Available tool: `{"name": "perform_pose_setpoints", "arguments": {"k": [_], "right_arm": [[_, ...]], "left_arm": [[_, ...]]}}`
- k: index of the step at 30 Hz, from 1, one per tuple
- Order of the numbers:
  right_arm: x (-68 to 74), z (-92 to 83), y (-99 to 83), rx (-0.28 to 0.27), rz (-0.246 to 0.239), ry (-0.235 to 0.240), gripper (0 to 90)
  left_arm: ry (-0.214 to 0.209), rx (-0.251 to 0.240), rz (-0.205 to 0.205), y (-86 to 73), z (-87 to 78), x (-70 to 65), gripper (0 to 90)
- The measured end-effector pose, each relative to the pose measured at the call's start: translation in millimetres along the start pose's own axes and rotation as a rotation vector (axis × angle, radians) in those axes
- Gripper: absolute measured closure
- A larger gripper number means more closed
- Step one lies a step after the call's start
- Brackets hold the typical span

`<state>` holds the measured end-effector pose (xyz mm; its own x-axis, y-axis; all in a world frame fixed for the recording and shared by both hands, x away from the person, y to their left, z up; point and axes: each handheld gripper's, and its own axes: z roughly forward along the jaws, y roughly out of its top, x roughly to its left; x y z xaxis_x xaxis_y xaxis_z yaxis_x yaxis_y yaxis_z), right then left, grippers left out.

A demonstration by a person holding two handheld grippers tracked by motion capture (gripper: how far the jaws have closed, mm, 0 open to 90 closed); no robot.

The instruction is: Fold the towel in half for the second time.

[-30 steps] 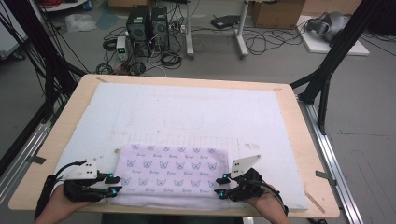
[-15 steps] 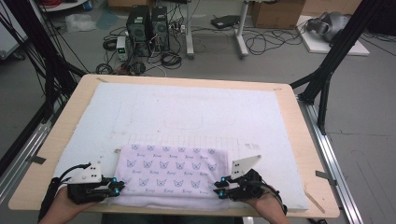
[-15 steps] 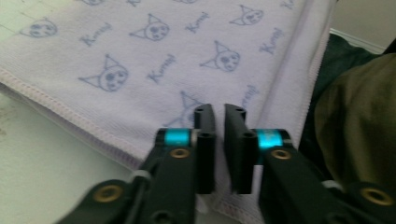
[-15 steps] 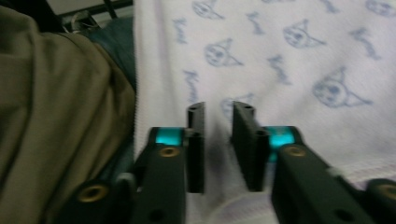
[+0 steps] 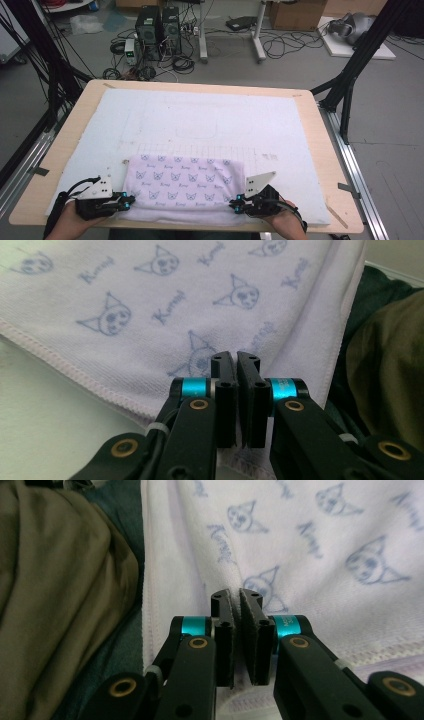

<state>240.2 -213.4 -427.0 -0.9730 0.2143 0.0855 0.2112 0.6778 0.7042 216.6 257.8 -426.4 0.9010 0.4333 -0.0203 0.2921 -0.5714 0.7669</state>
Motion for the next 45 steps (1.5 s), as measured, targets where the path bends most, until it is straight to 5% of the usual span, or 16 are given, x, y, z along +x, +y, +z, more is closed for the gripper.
{"name": "perform_pose_setpoints", "arguments": {"k": [4, 8, 9, 11, 15, 21, 30, 35, 41, 43, 45], "right_arm": [[4.2, -20.8, 6.5, -0.091, 0.003, -0.008, 85.2], [19.3, -29.1, 10.9, -0.085, -0.042, 0.034, 84.5], [23.2, -26.8, 8.8, -0.075, -0.040, 0.061, 81.8], [26.0, -20.1, 2.5, -0.061, -0.033, 0.090, 67.0], [14.9, -22.8, -1.6, -0.096, 0.025, 0.054, 60.8], [-14.7, -27.6, 7.7, -0.118, 0.073, -0.070, 52.3], [-57.4, -18.5, 10.2, -0.098, 0.145, -0.182, 45.9], [-75.8, -12.0, 8.2, -0.088, 0.182, -0.194, 43.6], [-86.3, -2.0, 2.0, -0.039, 0.210, -0.158, 44.9], [-86.2, 1.6, 1.3, -0.023, 0.211, -0.127, 51.9], [-83.2, 4.2, 1.2, -0.019, 0.192, -0.125, 63.5]], "left_arm": [[0.013, -0.062, 0.003, 9.3, -22.9, -6.5, 86.5], [-0.019, -0.057, 0.026, 7.4, -32.4, -21.7, 86.2], [-0.046, -0.045, 0.024, 3.1, -29.9, -24.7, 84.9], [-0.029, -0.011, 0.021, -5.7, -22.4, -26.9, 69.8], [-0.003, -0.023, 0.003, -6.1, -17.1, -17.1, 61.0], [0.052, -0.081, -0.009, 10.9, -10.2, 5.7, 57.2], [0.135, -0.123, -0.067, 23.5, 2.5, 44.4, 53.4], [0.164, -0.091, -0.122, 24.5, 16.1, 68.0, 46.4], [0.128, -0.021, -0.165, 19.8, 34.9, 81.1, 43.2], [0.130, -0.010, -0.154, 18.3, 37.5, 81.5, 47.9], [0.105, -0.010, -0.156, 17.5, 37.8, 82.0, 63.5]]}}
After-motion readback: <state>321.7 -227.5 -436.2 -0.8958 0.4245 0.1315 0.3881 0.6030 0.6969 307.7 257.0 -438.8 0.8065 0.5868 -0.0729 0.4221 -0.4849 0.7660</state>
